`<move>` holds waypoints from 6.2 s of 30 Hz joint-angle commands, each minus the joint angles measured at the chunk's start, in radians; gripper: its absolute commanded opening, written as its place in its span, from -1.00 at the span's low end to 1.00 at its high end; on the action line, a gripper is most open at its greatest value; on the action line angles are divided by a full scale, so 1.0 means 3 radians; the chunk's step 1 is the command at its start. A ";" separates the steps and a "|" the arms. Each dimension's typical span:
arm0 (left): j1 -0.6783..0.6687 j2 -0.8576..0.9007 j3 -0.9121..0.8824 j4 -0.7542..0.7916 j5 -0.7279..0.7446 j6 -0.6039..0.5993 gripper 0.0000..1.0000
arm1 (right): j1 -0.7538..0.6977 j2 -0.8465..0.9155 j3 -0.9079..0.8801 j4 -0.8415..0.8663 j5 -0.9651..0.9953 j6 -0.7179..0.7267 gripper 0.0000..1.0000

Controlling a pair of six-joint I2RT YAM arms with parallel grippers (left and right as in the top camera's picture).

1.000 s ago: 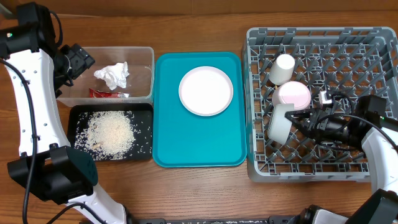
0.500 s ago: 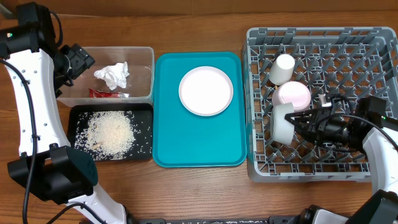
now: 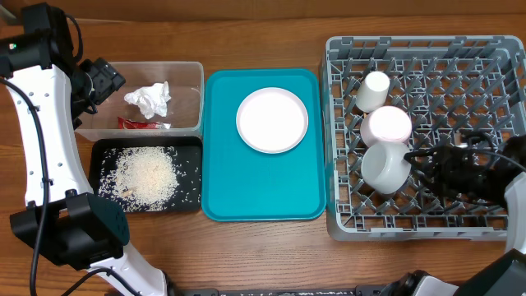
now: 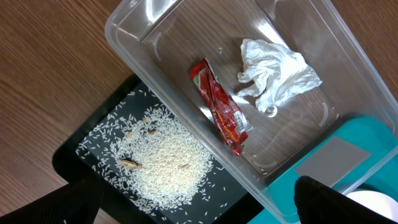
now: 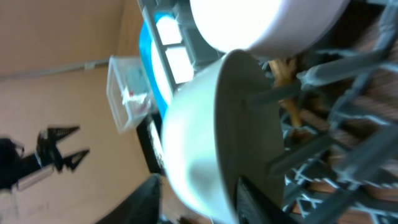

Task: Sort waste into correct bins and load items into the dishwasher
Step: 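Lower the small white bowl tilted into the rack, then open the right gripper and raise it off the small white bowl, then move the right gripper over the white plate on the teal tray, then lower the right gripper and grasp the white plate rim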

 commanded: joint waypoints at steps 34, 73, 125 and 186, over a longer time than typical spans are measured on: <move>-0.0023 -0.0014 0.0017 0.0003 -0.0045 0.0041 1.00 | 0.1237 -0.0066 0.1500 -0.1423 0.1826 0.0411 -0.53; -0.0023 -0.0014 0.0017 0.0003 -0.0045 0.0041 1.00 | 0.1845 -0.0066 0.1254 -0.0525 0.3794 0.1615 -0.34; -0.0023 -0.0014 0.0017 0.0003 -0.0045 0.0041 1.00 | 0.4330 0.2204 0.1593 0.2360 0.3835 0.1328 -0.92; -0.0023 -0.0014 0.0017 0.0003 -0.0045 0.0041 1.00 | 0.4203 0.2126 0.1717 0.1136 0.3985 0.1141 -0.05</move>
